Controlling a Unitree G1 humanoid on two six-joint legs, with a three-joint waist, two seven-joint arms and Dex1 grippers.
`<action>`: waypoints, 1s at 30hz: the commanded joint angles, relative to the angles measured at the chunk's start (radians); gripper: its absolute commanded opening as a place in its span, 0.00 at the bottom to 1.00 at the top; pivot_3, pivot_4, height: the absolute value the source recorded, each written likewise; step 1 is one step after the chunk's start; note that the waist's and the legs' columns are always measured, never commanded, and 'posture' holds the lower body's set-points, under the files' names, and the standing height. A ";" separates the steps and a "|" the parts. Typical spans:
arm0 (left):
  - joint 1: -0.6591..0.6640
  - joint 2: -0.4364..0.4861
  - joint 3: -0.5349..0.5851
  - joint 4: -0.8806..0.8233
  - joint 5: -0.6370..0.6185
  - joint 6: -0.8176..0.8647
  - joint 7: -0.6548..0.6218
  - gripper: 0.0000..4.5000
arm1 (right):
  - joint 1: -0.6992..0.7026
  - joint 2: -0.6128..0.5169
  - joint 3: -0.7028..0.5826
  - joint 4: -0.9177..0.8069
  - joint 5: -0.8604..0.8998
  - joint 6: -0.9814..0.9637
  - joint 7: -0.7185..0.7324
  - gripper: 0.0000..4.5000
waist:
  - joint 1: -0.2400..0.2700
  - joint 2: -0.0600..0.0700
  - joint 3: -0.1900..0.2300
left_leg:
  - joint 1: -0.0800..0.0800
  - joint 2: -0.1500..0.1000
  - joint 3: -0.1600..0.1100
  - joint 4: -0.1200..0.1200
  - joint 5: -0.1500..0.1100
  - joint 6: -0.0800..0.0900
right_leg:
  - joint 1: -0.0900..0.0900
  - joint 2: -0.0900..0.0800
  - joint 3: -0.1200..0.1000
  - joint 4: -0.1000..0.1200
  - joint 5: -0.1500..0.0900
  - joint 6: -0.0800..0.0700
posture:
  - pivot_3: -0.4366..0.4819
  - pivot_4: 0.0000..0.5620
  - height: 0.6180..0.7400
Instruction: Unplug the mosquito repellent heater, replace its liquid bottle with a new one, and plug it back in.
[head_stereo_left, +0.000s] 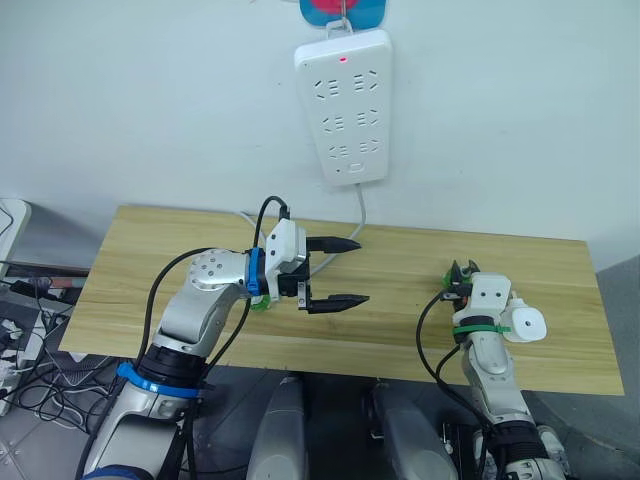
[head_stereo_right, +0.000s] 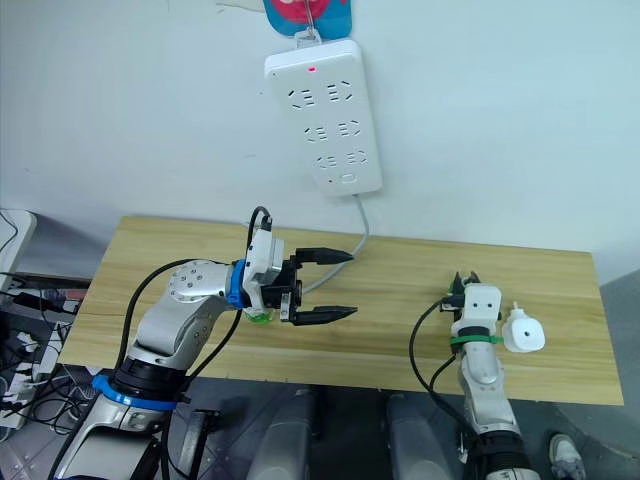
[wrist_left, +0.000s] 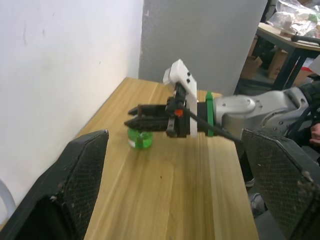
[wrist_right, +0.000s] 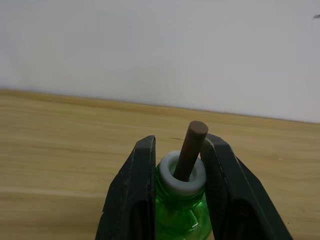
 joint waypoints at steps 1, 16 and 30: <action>0.007 -0.003 0.014 -0.034 -0.006 -0.001 0.004 1.00 | 0.016 0.010 -0.013 0.002 0.005 -0.025 0.016 0.20 | 0.000 0.000 0.000 | 0.000 0.000 0.000 0.000 0.000 0.000 | 0.000 0.000 0.000 0.000 0.000 0.000 | 0.55 0.74 1.00; 0.018 -0.038 0.005 -0.043 0.003 0.040 0.069 1.00 | 0.059 0.023 -0.029 -0.025 0.022 -0.009 0.068 0.93 | 0.000 0.000 0.000 | 0.000 0.000 0.000 0.000 0.000 0.000 | 0.000 0.000 0.000 0.000 0.000 0.000 | 0.54 0.71 1.00; 0.078 -0.199 -0.023 0.006 0.166 -0.029 0.322 1.00 | 0.410 0.015 0.051 -0.578 0.029 0.247 0.127 0.99 | 0.005 0.003 -0.007 | 0.000 0.000 -0.004 -0.001 0.001 -0.003 | 0.001 0.000 -0.004 0.000 0.000 0.000 | 0.56 0.57 1.00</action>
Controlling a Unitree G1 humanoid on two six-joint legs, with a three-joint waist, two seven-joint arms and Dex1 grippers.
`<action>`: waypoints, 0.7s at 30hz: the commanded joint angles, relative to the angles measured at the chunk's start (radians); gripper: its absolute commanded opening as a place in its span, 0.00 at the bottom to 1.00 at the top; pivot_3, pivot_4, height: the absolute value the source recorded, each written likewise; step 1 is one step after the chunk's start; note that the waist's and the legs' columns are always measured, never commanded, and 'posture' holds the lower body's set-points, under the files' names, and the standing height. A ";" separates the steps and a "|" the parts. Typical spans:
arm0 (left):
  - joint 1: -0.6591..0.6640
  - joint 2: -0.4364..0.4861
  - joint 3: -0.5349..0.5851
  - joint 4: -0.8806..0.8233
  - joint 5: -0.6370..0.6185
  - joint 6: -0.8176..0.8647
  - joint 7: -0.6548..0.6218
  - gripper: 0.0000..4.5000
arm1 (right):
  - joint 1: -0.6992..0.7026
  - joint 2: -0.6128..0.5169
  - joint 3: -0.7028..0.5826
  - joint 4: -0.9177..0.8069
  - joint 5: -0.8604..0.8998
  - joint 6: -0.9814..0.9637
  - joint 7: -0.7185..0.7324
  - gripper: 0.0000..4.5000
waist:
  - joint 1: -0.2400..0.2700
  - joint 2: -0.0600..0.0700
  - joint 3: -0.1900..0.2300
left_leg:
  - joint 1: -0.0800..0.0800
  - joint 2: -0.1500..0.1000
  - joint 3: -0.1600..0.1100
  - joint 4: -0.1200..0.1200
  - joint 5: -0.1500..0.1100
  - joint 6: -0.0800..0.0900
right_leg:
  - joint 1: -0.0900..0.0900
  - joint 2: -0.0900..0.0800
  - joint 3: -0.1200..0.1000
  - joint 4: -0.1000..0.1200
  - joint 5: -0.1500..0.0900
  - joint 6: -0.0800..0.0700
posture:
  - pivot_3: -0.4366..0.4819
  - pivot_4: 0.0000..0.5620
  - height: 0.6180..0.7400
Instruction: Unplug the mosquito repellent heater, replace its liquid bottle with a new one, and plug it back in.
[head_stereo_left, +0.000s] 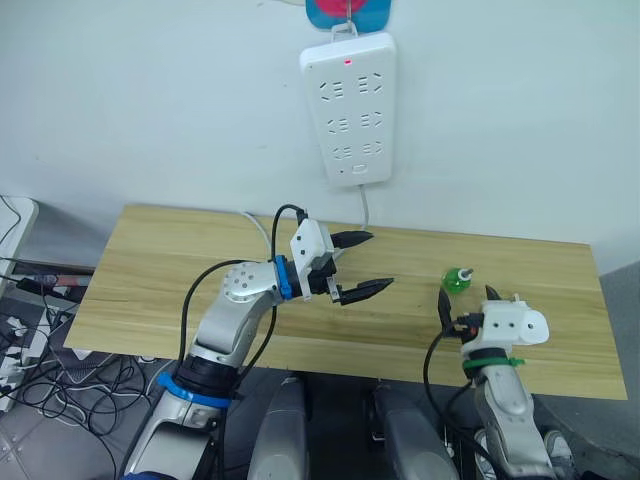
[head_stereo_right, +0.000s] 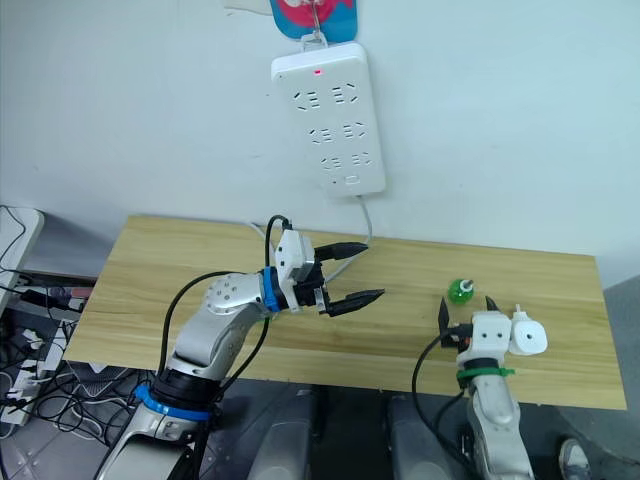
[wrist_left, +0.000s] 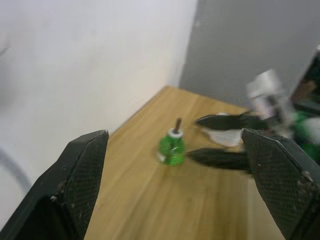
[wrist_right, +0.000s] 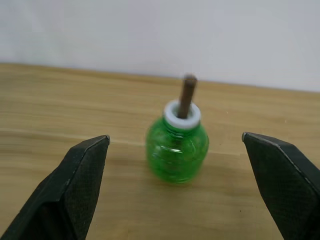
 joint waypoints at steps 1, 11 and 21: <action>0.031 -0.019 0.004 -0.029 0.034 -0.016 0.074 1.00 | 0.065 -0.004 0.031 -0.159 0.002 0.085 0.023 0.99 | -0.001 0.000 0.000 | 0.000 0.000 0.000 0.000 0.000 0.000 | 0.000 0.000 0.000 0.000 0.000 0.000 | 0.56 0.56 1.00; 0.127 0.008 0.053 -0.138 0.054 0.024 0.195 1.00 | 0.084 -0.074 0.069 -0.426 0.054 0.312 0.116 0.99 | 0.003 -0.001 -0.022 | 0.000 0.000 -0.002 0.001 0.003 -0.004 | 0.000 0.000 -0.003 0.000 0.000 0.000 | 0.61 0.50 1.00; 0.461 0.079 0.263 -0.464 0.019 0.150 0.383 1.00 | -0.179 -0.267 0.130 -0.517 0.322 0.607 0.429 0.99 | 0.021 -0.005 -0.031 | 0.001 0.001 -0.006 0.001 0.003 -0.004 | 0.003 0.000 -0.006 0.000 0.000 0.000 | 0.72 0.53 1.00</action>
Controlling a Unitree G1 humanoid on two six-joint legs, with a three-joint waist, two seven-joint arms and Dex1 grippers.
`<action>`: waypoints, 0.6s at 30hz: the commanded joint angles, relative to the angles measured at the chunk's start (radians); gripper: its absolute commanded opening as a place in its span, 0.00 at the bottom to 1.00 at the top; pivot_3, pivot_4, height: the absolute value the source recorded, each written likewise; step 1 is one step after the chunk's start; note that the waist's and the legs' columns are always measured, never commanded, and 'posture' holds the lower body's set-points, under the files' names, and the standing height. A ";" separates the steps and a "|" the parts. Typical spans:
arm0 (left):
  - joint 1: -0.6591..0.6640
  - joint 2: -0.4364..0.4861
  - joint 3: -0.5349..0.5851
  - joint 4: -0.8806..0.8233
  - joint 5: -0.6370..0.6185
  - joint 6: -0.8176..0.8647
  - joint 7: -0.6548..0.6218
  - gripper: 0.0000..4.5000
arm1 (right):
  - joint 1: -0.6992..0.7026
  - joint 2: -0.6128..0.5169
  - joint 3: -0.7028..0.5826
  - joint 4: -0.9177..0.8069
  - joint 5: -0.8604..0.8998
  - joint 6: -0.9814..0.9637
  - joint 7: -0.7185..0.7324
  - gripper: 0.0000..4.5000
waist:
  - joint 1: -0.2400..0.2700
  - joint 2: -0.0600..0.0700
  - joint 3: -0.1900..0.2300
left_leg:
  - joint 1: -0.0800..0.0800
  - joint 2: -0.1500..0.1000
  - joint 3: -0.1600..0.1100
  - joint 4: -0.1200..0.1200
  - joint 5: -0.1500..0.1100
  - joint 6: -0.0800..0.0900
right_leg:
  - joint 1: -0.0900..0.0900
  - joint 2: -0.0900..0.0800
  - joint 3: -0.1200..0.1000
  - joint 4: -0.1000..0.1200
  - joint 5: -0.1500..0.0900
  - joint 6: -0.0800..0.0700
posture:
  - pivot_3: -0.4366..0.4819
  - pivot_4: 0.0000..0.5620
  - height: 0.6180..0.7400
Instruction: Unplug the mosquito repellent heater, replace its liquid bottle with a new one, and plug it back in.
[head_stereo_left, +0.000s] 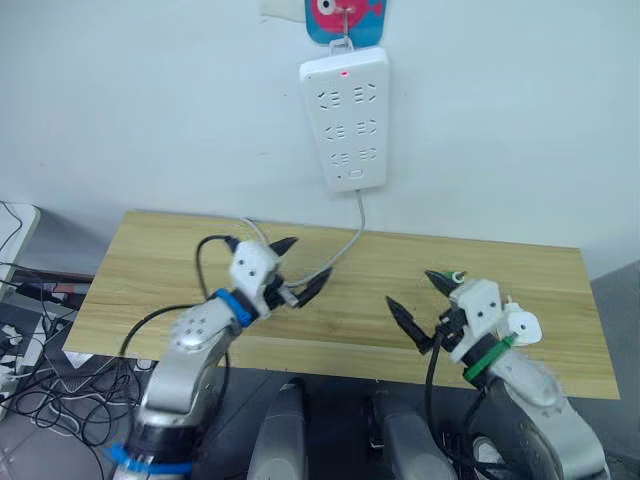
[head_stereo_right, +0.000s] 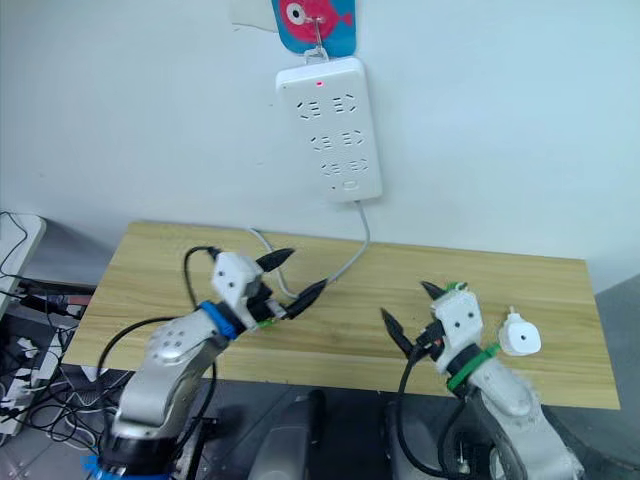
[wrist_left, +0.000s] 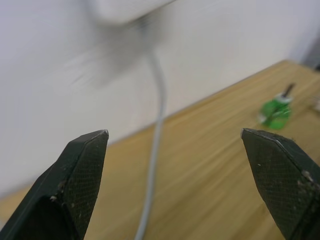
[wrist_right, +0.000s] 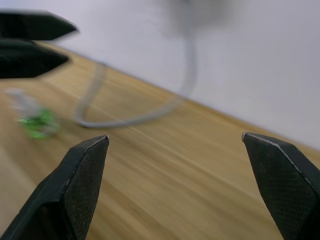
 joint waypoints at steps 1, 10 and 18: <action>0.086 -0.005 0.047 -0.119 -0.021 0.035 0.057 1.00 | -0.060 -0.020 0.023 -0.006 0.067 0.027 0.086 0.99 | 0.018 0.000 0.000 | 0.000 0.000 -0.001 0.000 0.000 0.000 | 0.000 0.000 -0.001 0.000 0.000 0.000 | 0.74 0.53 1.00; 0.340 -0.060 0.110 -0.168 0.026 -0.033 0.170 1.00 | -0.268 -0.076 0.136 0.048 0.151 0.054 0.336 0.99 | 0.071 -0.001 0.000 | 0.000 -0.001 -0.003 0.001 -0.002 0.004 | 0.002 -0.001 -0.002 -0.004 0.000 0.000 | 0.79 0.60 1.00; 0.328 -0.058 0.067 0.031 0.065 -0.206 0.117 1.00 | -0.341 -0.070 0.156 0.077 0.168 0.090 0.365 0.99 | 0.085 -0.001 0.000 | 0.000 -0.001 -0.003 0.000 -0.003 0.004 | 0.002 -0.001 -0.002 -0.004 0.000 0.000 | 0.76 0.62 1.00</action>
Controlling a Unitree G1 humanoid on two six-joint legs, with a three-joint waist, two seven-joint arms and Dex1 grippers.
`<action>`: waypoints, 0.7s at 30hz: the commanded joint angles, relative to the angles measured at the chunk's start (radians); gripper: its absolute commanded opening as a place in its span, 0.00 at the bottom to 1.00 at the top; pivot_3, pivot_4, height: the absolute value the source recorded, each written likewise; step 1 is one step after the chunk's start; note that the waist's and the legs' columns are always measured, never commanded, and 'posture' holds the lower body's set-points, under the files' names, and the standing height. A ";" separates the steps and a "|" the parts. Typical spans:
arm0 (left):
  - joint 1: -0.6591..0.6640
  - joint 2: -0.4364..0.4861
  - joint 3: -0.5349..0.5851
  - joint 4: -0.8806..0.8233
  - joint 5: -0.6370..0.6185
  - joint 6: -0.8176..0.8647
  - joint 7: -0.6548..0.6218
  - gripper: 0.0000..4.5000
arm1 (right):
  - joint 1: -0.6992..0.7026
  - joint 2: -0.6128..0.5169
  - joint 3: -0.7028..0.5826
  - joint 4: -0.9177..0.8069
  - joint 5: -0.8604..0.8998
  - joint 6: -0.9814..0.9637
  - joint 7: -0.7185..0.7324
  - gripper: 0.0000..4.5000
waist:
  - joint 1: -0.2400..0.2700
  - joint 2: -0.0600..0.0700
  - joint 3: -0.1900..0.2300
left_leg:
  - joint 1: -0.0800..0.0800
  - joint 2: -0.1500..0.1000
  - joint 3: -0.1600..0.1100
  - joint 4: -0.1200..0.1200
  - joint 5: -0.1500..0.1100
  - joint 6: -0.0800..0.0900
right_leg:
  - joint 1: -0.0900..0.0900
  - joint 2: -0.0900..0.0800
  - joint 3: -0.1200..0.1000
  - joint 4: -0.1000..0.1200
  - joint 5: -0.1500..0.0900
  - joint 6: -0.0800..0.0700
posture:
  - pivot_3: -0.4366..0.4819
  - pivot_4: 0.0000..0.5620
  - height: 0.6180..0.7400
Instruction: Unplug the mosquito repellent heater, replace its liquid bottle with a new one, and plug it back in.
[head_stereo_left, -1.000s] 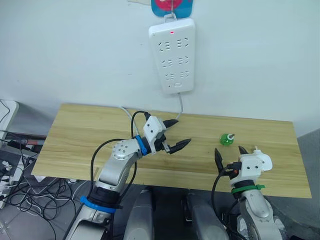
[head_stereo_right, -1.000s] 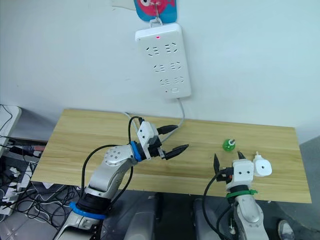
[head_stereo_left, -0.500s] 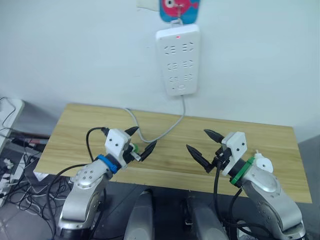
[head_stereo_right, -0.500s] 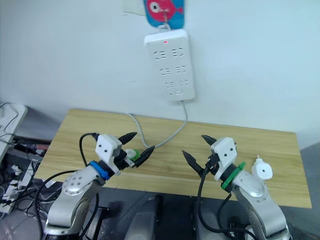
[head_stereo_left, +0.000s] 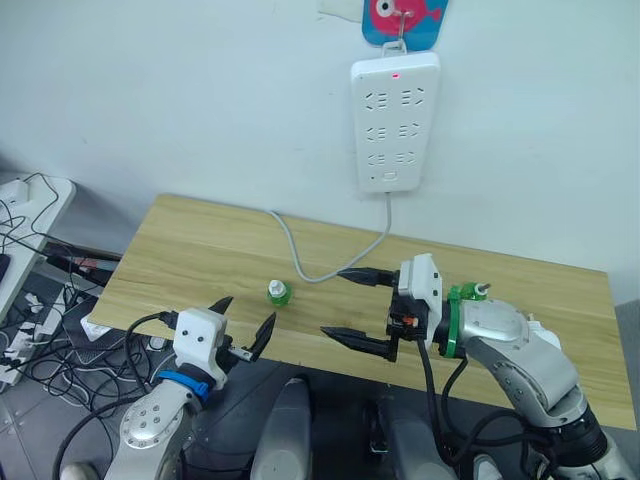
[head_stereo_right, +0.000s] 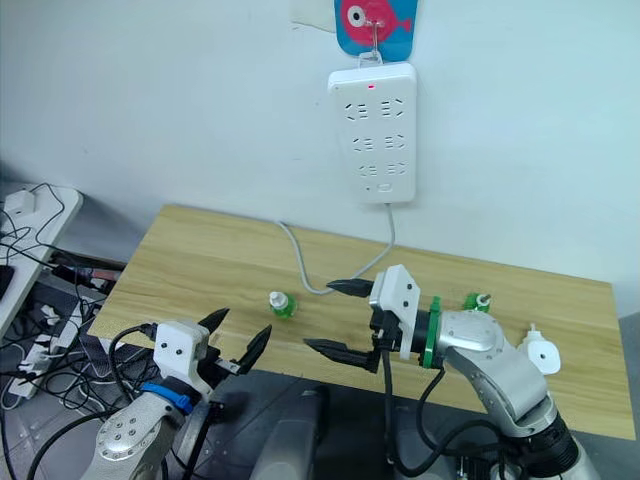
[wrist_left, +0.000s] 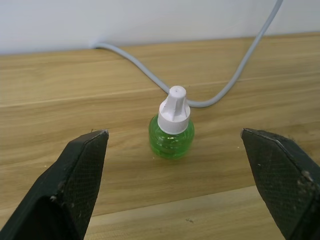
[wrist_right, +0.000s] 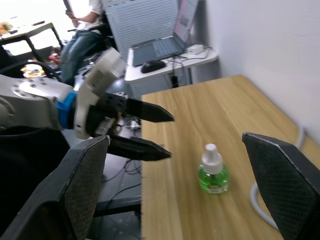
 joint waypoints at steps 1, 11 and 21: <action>-0.027 -0.004 -0.016 0.104 0.023 -0.107 -0.023 1.00 | -0.028 0.009 -0.006 -0.001 0.021 0.013 0.003 0.99 | 0.000 0.000 0.000 | 0.000 0.000 0.000 0.000 0.000 0.000 | 0.000 0.000 0.000 0.000 0.000 0.000 | 0.76 0.62 1.00; -0.131 -0.045 -0.041 0.470 0.073 -0.441 -0.043 1.00 | -0.061 0.010 -0.062 -0.037 0.035 0.090 -0.070 0.99 | -0.011 0.000 0.006 | 0.000 0.000 0.001 0.000 0.000 0.000 | 0.000 0.000 0.000 0.000 0.000 0.000 | 0.68 0.70 1.00; -0.217 -0.073 -0.064 0.547 0.082 -0.521 -0.024 1.00 | -0.134 -0.043 -0.111 -0.161 0.192 0.243 -0.062 0.99 | -0.035 0.000 0.057 | 0.000 0.000 0.001 0.001 0.000 0.001 | 0.000 0.000 0.001 0.002 0.001 -0.002 | 0.62 0.87 1.00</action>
